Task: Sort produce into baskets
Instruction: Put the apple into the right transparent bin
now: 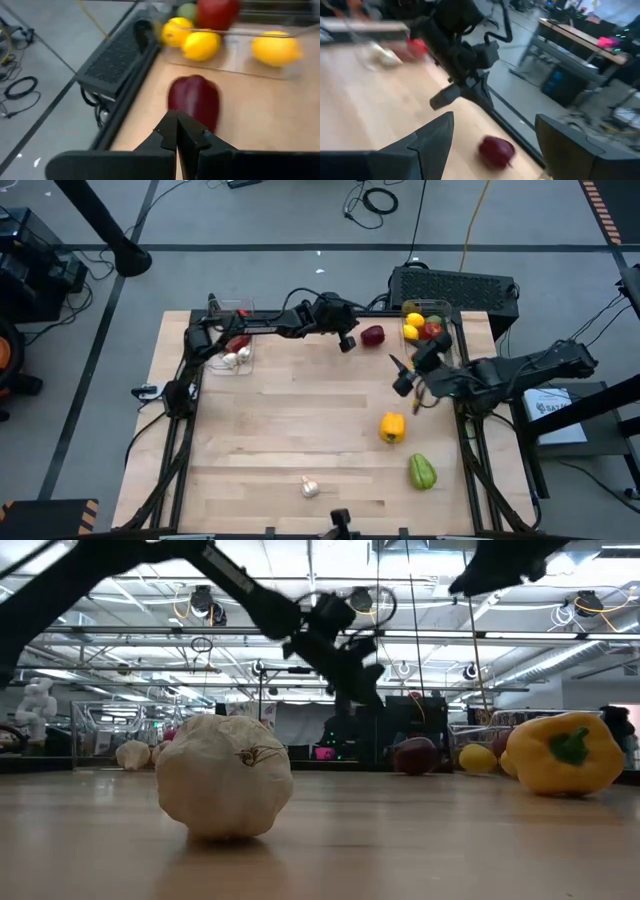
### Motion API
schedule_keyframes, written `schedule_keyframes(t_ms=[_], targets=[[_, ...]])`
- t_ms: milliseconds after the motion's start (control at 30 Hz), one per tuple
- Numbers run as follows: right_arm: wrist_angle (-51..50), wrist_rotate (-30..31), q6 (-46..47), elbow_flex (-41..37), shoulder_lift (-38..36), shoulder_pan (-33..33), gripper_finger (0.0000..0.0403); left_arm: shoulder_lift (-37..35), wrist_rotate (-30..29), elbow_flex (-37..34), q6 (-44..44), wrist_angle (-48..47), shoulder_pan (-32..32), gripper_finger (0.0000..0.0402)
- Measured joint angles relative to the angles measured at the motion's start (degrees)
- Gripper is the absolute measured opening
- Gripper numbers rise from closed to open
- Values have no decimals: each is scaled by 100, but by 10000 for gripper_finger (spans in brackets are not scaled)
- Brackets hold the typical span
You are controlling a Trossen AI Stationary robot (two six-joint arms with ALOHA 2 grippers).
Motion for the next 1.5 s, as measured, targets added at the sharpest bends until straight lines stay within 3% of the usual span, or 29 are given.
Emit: schedule_keyframes(t_ms=[100, 367, 700, 1033, 1200, 1500], targets=[[-10, -394, -482, 0, 265, -395, 270, 216, 94, 34, -145, 413, 144, 1], [4, -1037, -1196, -2, 505, -1163, 249, 150, 519, 250, -1066, -623, 36, 1], [60, -1200, -1017, -2, 753, -2012, 189, 84, 513, 239, -762, -1697, -107, 1], [442, -2559, -1303, -2, 2080, -3208, 142, -169, 485, 233, -379, -3392, -214, 2], [487, -2668, -1175, -2, 2577, -3306, 152, -462, 335, 237, 64, -3736, -189, 2], [511, -2678, -1136, -2, 3014, -3452, 211, -632, 330, 237, 769, -3981, 166, 2]])
